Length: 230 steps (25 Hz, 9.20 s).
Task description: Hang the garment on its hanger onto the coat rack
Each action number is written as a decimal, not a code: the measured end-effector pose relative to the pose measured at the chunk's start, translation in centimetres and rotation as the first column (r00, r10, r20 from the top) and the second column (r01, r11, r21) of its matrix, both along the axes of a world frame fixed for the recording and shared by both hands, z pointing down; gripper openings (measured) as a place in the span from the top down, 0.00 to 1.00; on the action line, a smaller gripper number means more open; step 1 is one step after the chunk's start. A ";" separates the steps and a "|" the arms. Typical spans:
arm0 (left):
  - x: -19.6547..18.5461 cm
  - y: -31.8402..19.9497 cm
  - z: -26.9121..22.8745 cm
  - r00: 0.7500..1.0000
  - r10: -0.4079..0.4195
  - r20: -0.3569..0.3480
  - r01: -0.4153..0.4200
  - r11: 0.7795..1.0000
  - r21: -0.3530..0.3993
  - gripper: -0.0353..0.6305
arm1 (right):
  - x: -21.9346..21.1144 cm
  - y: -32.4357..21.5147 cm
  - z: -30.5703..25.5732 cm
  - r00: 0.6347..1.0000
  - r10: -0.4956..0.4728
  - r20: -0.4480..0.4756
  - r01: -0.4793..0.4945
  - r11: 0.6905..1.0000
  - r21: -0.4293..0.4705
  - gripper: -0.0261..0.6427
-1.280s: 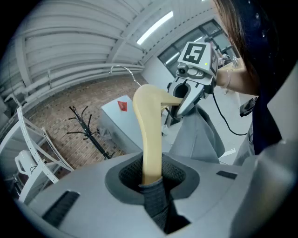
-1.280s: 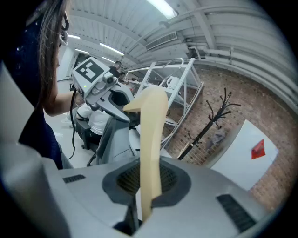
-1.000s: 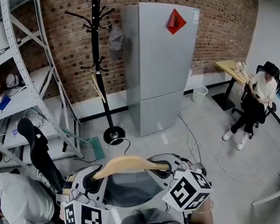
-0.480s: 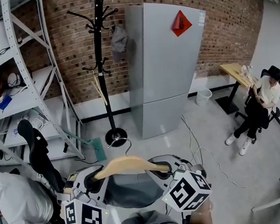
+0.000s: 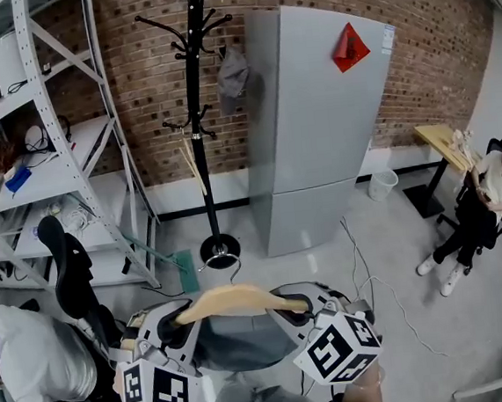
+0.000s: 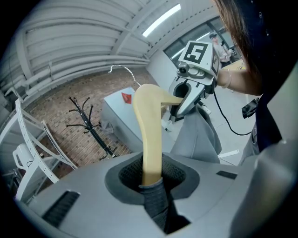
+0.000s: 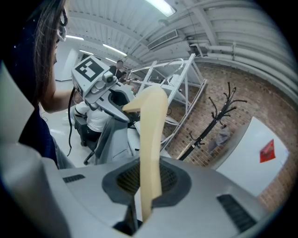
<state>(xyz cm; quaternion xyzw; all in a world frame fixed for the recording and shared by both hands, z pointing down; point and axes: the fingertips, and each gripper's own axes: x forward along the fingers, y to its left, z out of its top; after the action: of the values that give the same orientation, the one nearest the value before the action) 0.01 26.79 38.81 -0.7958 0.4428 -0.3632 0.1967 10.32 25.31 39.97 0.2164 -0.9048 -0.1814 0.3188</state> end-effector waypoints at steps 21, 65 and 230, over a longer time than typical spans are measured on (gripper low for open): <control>-10.0 -14.8 -0.3 1.000 0.015 0.016 -0.016 0.999 0.036 0.84 | -10.0 -14.7 0.0 0.999 0.033 -0.036 -0.032 0.999 0.022 0.90; -13.0 -45.8 -1.9 0.997 -0.077 0.014 0.076 0.995 0.064 0.84 | -13.3 -46.2 -2.2 0.997 -0.070 -0.037 0.072 0.995 0.061 0.90; -14.3 -49.4 -7.2 0.938 0.059 -0.341 0.008 0.981 0.193 0.90 | -15.7 -48.3 -5.8 0.944 0.053 0.324 -0.031 0.997 -0.073 0.93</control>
<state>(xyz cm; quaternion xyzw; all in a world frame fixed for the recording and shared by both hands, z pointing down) -14.28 -22.61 31.63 -0.8301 0.4930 -0.1713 0.1964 -5.41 -22.97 34.22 0.2519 -0.9457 -0.1060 0.1757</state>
